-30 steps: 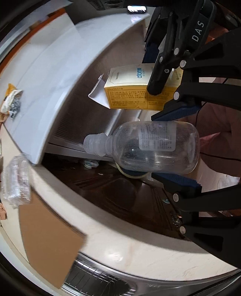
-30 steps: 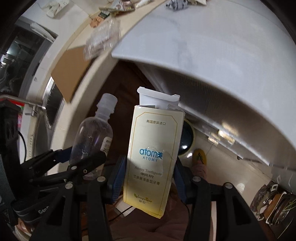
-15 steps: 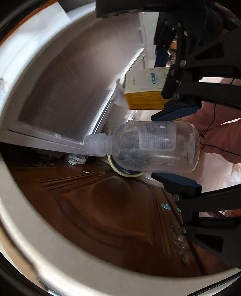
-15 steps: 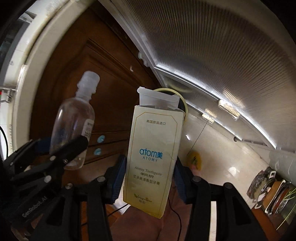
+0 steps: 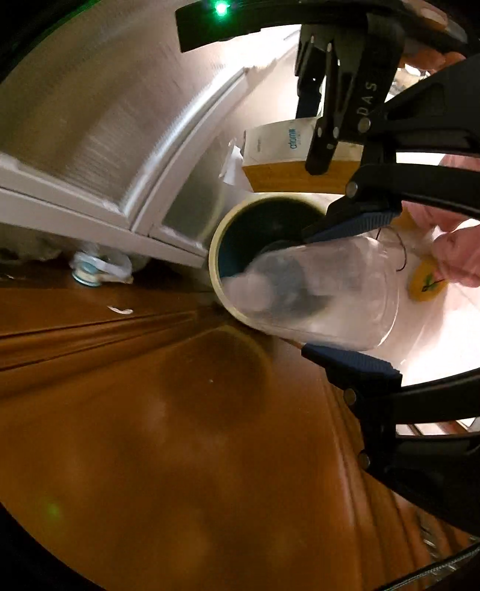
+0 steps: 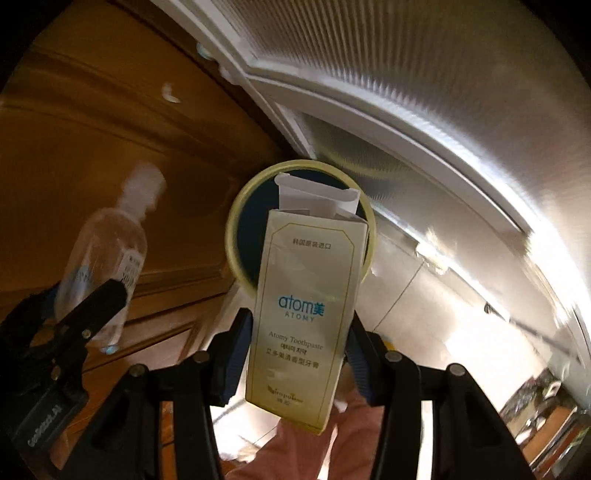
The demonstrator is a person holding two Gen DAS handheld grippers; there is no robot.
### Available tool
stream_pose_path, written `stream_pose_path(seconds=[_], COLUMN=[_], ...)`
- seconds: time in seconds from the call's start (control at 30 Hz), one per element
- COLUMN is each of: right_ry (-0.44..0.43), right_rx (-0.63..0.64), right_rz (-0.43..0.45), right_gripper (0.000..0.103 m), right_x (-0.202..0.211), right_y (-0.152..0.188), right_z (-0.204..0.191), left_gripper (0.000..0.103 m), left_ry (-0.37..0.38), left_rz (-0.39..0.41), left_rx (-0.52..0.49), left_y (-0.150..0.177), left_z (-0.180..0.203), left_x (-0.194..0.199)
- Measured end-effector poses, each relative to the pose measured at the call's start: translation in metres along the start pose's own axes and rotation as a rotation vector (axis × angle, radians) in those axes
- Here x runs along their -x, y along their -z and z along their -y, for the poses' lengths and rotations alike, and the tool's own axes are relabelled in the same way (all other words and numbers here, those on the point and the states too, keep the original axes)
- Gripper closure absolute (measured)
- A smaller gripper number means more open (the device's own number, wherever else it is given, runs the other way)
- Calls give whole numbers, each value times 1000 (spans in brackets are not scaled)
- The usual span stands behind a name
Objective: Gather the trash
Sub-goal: 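Open both tools to drop the bottle and box into the bin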
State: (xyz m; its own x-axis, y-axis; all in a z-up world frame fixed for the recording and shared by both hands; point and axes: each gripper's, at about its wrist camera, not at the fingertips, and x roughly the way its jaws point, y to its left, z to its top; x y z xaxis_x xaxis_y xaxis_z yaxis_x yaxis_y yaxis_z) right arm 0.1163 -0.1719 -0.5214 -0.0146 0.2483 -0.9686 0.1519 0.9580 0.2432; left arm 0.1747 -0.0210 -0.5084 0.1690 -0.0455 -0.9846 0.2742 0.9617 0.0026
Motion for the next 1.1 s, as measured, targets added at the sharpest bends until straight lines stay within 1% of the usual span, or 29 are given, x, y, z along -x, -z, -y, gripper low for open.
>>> stream_pose_path(seconds=[0.07, 0.13, 0.2, 0.23, 0.27, 0.3, 0.33, 0.5, 0.67, 0.8, 0.97, 1.1], right_ry=[-3, -11, -22, -28, -34, -36, -36, -38, -30, -43, -59, -73], right_rx=[16, 32, 43, 45, 45, 45, 47, 57, 50, 34, 31, 22], right_rz=[1, 7, 9, 10, 15, 19, 24, 25, 34, 26, 33, 36], right_gripper=[52, 52, 51, 51, 49, 44, 42, 42, 42, 42, 42, 42], right_x=[-12, -20, -24, -24, -24, -23, -22, -13, -7, 2, 26, 56], right_y=[-8, -16, -22, -24, -26, -27, -27, -27, -25, -14, 4, 11], right_z=[-1, -2, -3, -4, -5, -5, -6, -8, -7, -8, -16, -22], left_gripper=[49, 49, 45, 40, 37, 37, 37, 37, 37, 37, 37, 37], left_ry=[-3, 11, 23, 29, 33, 34, 32, 24, 32, 44, 47, 45], left_rz=[-8, -18, -21, -21, -21, -22, -24, -25, -13, -6, 26, 49], left_rx=[6, 16, 27, 32, 35, 36, 37, 35, 46, 58, 45, 28], left_y=[-6, -9, -9, -8, -7, -8, -6, -4, -2, -2, -1, 0], left_z=[0, -2, 1, 1, 1, 1, -1, 0, 0, 2, 6, 11], left_x=[-14, -27, -33, -35, -34, -35, -36, -34, -17, 0, 39, 73])
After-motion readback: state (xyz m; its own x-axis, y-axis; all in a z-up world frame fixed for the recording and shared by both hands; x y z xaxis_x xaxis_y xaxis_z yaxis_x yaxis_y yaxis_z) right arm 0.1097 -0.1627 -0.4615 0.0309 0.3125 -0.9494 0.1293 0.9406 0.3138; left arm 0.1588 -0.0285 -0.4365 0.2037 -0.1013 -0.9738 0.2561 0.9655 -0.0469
